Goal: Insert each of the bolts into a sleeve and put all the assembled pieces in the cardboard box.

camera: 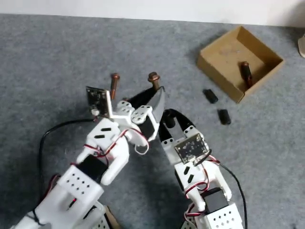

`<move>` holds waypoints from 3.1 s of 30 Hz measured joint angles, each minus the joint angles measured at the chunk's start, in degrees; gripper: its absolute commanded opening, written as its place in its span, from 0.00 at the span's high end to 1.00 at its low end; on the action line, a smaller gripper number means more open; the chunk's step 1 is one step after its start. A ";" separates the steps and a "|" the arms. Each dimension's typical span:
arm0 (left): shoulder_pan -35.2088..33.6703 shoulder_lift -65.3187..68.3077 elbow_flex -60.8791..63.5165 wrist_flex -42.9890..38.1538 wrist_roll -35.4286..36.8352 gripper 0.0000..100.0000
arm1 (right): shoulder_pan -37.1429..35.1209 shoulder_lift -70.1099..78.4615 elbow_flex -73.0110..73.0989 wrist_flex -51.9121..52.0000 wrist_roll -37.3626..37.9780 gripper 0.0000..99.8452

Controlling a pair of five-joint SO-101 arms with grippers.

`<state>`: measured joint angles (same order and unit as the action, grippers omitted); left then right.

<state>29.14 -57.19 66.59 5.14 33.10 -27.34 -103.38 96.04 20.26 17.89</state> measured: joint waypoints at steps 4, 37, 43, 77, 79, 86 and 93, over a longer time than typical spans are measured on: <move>0.70 5.63 -0.18 -1.93 0.53 1.00 | 0.18 0.09 0.00 0.00 0.00 1.00; 6.33 6.59 -1.41 8.00 -5.19 0.78 | 6.68 0.09 0.00 0.00 0.09 1.00; 6.24 6.68 -1.23 10.55 -4.31 0.46 | 8.70 -0.09 0.00 -0.26 0.00 1.00; -0.26 7.30 -2.37 13.98 3.16 0.58 | 14.24 0.00 0.00 -0.97 -3.34 1.00; -1.41 7.30 -2.37 13.98 3.16 0.58 | 15.38 0.00 0.00 -0.97 -3.43 1.00; -3.34 7.30 -2.37 13.98 3.16 0.58 | 17.67 0.09 0.00 -0.88 -3.43 1.00; -3.25 7.30 -2.37 13.98 3.16 0.58 | 20.92 12.75 -4.22 0.97 -3.52 1.00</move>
<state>25.89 -49.89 64.22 19.12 36.26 -6.42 -90.64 91.82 21.23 14.37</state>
